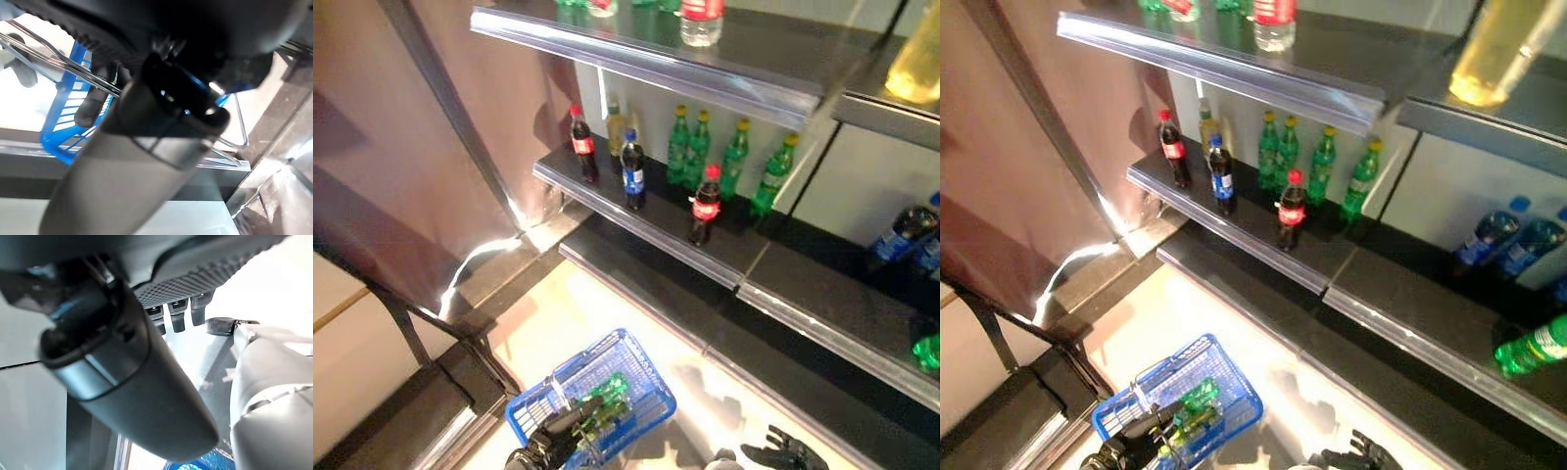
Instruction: Pick up the drink and place into the basket.
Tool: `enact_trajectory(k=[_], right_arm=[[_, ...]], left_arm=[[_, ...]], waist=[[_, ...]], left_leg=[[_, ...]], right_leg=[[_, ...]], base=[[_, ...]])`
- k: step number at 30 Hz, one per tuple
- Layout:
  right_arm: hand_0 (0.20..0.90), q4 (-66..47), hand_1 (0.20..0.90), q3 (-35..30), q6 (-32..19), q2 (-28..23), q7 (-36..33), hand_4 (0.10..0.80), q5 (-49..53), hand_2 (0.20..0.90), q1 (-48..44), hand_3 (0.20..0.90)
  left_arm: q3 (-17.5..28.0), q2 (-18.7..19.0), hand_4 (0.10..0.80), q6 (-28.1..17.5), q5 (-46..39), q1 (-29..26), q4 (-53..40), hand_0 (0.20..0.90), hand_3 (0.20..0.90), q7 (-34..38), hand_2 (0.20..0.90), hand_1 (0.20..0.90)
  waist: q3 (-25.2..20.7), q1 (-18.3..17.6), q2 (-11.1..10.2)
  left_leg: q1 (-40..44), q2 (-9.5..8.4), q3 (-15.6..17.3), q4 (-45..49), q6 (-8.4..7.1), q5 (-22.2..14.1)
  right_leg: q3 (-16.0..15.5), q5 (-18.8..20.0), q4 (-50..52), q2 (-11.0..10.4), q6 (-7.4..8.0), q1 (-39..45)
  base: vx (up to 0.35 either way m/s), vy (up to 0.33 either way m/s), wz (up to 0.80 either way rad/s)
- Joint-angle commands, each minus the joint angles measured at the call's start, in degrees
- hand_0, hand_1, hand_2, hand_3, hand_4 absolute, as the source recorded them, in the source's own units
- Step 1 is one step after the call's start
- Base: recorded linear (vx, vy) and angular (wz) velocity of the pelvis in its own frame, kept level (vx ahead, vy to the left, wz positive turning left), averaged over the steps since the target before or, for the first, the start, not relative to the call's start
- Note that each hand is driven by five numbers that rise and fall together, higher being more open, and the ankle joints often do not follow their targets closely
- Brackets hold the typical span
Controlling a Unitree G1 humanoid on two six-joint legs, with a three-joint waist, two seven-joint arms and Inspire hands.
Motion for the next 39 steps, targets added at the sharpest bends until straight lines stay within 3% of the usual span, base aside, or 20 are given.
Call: enact_trajectory(k=[1, 3, 6, 9, 10, 11, 15, 18, 20, 25, 27, 30, 32, 35, 36, 37, 39], right_arm=[[0.900, 0.80, 0.900, -1.49, -2.75, -0.55, 1.45, 0.800, -2.63, 0.900, -2.96, 0.900], [0.900, 0.49, 0.900, -1.29, -2.77, -0.35, 1.12, 0.800, -3.27, 0.900, -2.86, 0.900], [0.900, -1.32, 0.900, -0.91, -2.15, 0.41, 1.28, 0.800, -2.04, 0.900, -3.67, 0.900], [0.900, -1.74, 0.900, -0.88, -2.57, 0.89, 1.04, 0.800, -2.13, 0.900, -3.80, 0.900], [0.900, -1.26, 0.900, -0.82, -2.72, 0.80, 1.17, 0.800, -0.10, 0.900, -4.00, 0.900], [0.900, -0.92, 0.900, -0.74, -3.16, 0.98, 1.20, 0.800, 0.66, 0.900, -3.98, 0.900], [0.900, -0.99, 0.900, -0.32, -3.21, 1.42, 0.43, 0.800, 1.44, 0.900, -3.96, 0.900], [0.900, -0.47, 0.900, -0.11, -3.58, 1.68, 0.05, 0.800, 1.26, 0.900, -3.69, 0.900], [0.900, 0.30, 0.900, -0.39, -4.24, 2.00, -0.04, 0.800, 1.94, 0.900, -2.92, 0.900], [0.900, -0.19, 0.900, -0.72, -3.95, 2.58, -0.24, 0.800, 1.33, 0.900, -2.47, 0.900], [0.900, -0.05, 0.900, -0.80, -3.68, 2.36, -0.28, 0.800, 1.06, 0.900, -2.23, 0.900], [0.900, 1.01, 0.900, -1.08, -3.69, 2.15, -0.72, 0.800, 1.87, 0.900, -1.75, 0.900], [0.900, 1.26, 0.900, -1.13, -3.57, 2.04, -1.05, 0.800, 2.19, 0.900, -1.58, 0.900], [0.900, 0.96, 0.900, -1.31, -3.68, 1.87, -1.36, 0.800, 2.74, 0.900, -1.74, 0.900], [0.900, 0.61, 0.900, -1.38, -3.69, 1.73, -1.37, 0.800, 2.91, 0.900, -1.76, 0.900], [0.900, -0.20, 0.900, -1.46, -3.47, 1.37, -1.46, 0.800, 3.43, 0.900, -1.79, 0.900], [0.900, -1.33, 0.900, -1.78, -3.20, 0.42, -1.44, 0.800, 3.04, 0.900, -1.88, 0.900]], left_arm=[[3.10, 1.39, 0.100, -1.24, -4.04, -2.66, -2.67, 0.300, 0.200, -8.42, 0.300, 0.300], [3.08, 1.59, 0.100, -1.01, -4.03, -2.65, -3.12, 0.300, 0.200, -8.16, 0.300, 0.300], [2.59, 2.14, 0.100, -0.67, -3.62, -2.63, -4.41, 0.300, 0.200, -8.35, 0.300, 0.300], [1.39, 2.89, 0.100, -0.67, -3.52, -3.23, -5.05, 0.300, 0.200, -8.36, 0.300, 0.300], [-0.25, 3.32, 0.100, -0.53, -3.67, -4.23, -4.86, 0.300, 0.200, -8.09, 0.300, 0.300], [-0.75, 3.43, 0.100, -0.50, -3.57, -4.80, -4.55, 0.300, 0.200, -8.18, 0.300, 0.300], [-1.92, 3.29, 0.100, -0.10, -3.28, -5.97, -4.73, 0.300, 0.200, -7.93, 0.300, 0.300], [-2.49, 3.11, 0.100, -0.20, -3.82, -6.16, -4.76, 0.300, 0.200, -7.80, 0.300, 0.300], [-3.13, 2.80, 0.100, -0.10, -2.57, -6.65, -3.93, 0.300, 0.200, -8.36, 0.300, 0.300], [-3.73, 2.84, 0.100, -0.71, -1.90, -6.47, -2.51, 0.300, 0.200, -9.05, 0.300, 0.300], [-3.53, 3.16, 0.100, -0.61, -1.37, -6.12, -2.11, 0.300, 0.200, -9.99, 0.300, 0.300], [-4.18, 2.96, 0.100, -0.62, -0.49, -6.37, -1.08, 0.300, 0.200, -11.30, 0.300, 0.300], [-4.08, 2.52, 0.100, -0.29, 0.35, -6.64, -1.15, 0.300, 0.200, -11.53, 0.300, 0.300], [-4.49, 1.70, 0.100, 0.35, 0.78, -6.83, -1.83, 0.300, 0.200, -11.55, 0.300, 0.300], [-4.84, 1.41, 0.100, 0.48, 0.70, -6.94, -1.91, 0.300, 0.200, -11.57, 0.300, 0.300], [-5.23, 0.88, 0.100, 0.78, 0.83, -7.11, -2.54, 0.300, 0.200, -11.52, 0.300, 0.300], [-5.55, 0.09, 0.100, 1.50, 0.27, -7.01, -4.42, 0.300, 0.200, -11.03, 0.300, 0.300]], waist=[[-1.06, 3.48, -0.15], [-1.21, 4.02, -0.48], [-1.02, 5.47, -1.41], [-0.85, 5.72, -1.09], [-0.59, 4.82, -0.65], [-0.53, 4.31, -0.66], [-0.45, 3.14, -1.04], [-0.23, 1.94, -1.87], [-0.32, 0.69, -2.82], [0.53, -0.93, -2.99], [0.55, -1.44, -2.80], [-0.27, -2.20, -2.31], [-0.80, -2.45, -1.97], [-1.59, -3.24, -1.08], [-1.66, -3.54, -0.98], [-1.43, -3.86, -0.85], [-0.44, -3.59, -1.22]], left_leg=[[-1.56, -3.62, -1.84, -0.07, 1.74, -2.05], [-1.50, -4.85, -2.74, -0.13, 2.40, -2.75], [-1.54, -8.34, -5.64, -0.23, 4.39, -4.78], [-2.05, -9.62, -8.33, -0.23, 5.77, -5.33], [-2.82, -10.15, -11.27, -0.23, 7.17, -4.67], [-2.92, -10.48, -12.98, -0.23, 7.43, -4.74], [-2.56, -11.00, -16.20, -0.23, 7.25, -4.72], [-1.32, -11.87, -17.17, -0.23, 7.50, -6.13], [-0.96, -13.61, -19.63, -0.23, 7.91, -7.34], [0.50, -15.35, -22.99, -0.23, 8.62, -8.40], [1.40, -15.93, -23.93, -0.23, 9.00, -8.88], [2.36, -16.79, -26.53, -0.23, 9.37, -9.26], [2.68, -16.97, -26.99, 0.16, 9.18, -9.43], [1.73, -16.27, -24.56, 5.44, 7.65, -10.41], [0.86, -15.91, -23.79, 9.42, 6.58, -9.20], [-1.88, -14.68, -22.96, 16.65, 4.32, -4.79], [-7.53, -12.67, -23.10, 27.27, 1.18, 0.69]], right_leg=[[-1.95, -6.80, 5.13, 3.46, -0.80, 2.12], [-1.75, -5.94, 5.85, 2.60, -0.14, 1.91], [0.05, -1.10, 11.30, -1.59, 2.22, 0.39], [2.74, 1.86, 19.01, -4.60, 3.13, -2.85], [7.71, 2.29, 23.82, -2.54, 1.81, -5.96], [9.63, 2.50, 25.01, -1.26, 1.64, -7.50], [12.41, 3.19, 21.96, 0.98, 1.18, -10.08], [14.33, 1.80, 15.35, 4.78, 1.10, -11.15], [16.78, 1.57, 8.66, 8.83, 0.85, -13.16], [20.25, 4.38, 7.52, 10.74, 1.09, -17.76], [21.28, 4.07, 8.34, 11.80, 0.63, -18.31], [24.47, 2.03, 8.02, 13.48, -1.23, -16.65], [24.82, 0.51, 7.48, 14.36, -2.45, -15.00], [24.47, -3.32, 8.63, 15.85, -4.79, -11.86], [24.02, -4.14, 8.31, 16.09, -5.56, -10.66], [23.65, -5.19, 8.17, 16.32, -6.59, -9.36], [23.27, -6.84, 8.20, 15.56, -8.16, -7.20]], base=[[0.208, 0.390, 0.20], [0.143, 0.316, 0.25], [0.147, 0.404, 0.25], [0.091, 0.303, 0.57], [0.076, 0.240, 0.69], [0.084, 0.172, 0.91], [0.102, 0.037, 0.90], [0.149, -0.019, 0.49], [0.216, -0.043, 0.63], [0.215, -0.036, 0.93], [0.259, -0.042, 0.13], [0.267, -0.101, 0.38], [0.228, -0.130, 0.41], [0.198, -0.155, 0.44], [0.122, -0.137, 0.39], [0.119, -0.138, 0.63], [0.092, -0.097, 0.92]])
